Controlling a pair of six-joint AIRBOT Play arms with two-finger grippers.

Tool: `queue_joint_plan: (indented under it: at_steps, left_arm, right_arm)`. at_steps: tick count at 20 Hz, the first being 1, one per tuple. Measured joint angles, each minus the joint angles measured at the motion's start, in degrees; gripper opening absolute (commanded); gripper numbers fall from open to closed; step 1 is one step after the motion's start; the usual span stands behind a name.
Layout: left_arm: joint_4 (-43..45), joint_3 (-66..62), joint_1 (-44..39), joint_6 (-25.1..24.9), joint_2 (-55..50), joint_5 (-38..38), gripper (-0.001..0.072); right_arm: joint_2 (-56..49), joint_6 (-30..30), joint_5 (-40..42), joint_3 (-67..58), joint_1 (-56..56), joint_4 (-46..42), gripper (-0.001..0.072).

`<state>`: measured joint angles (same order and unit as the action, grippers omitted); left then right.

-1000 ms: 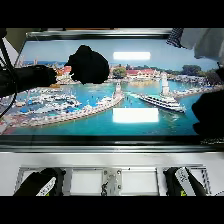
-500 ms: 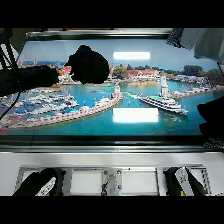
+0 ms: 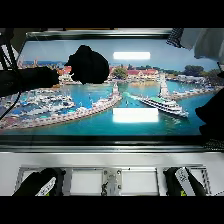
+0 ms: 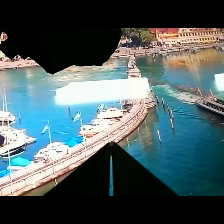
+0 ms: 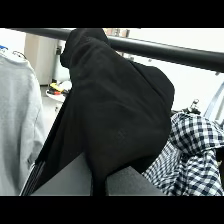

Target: Fold the clothes and pants, and hang the long-sleeved shirts on hangers.

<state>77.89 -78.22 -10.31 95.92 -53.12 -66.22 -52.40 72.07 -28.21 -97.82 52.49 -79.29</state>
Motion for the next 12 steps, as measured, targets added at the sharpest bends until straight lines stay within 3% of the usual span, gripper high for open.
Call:
queue_joint_plan:
  at_steps: [12]
  left_arm:
    - [-0.07,0.00,0.00,-0.17,-0.04,-0.26,0.0013]
  right_arm:
    - [-5.20,10.43,1.60,-0.04,13.16,-1.99,0.0006]
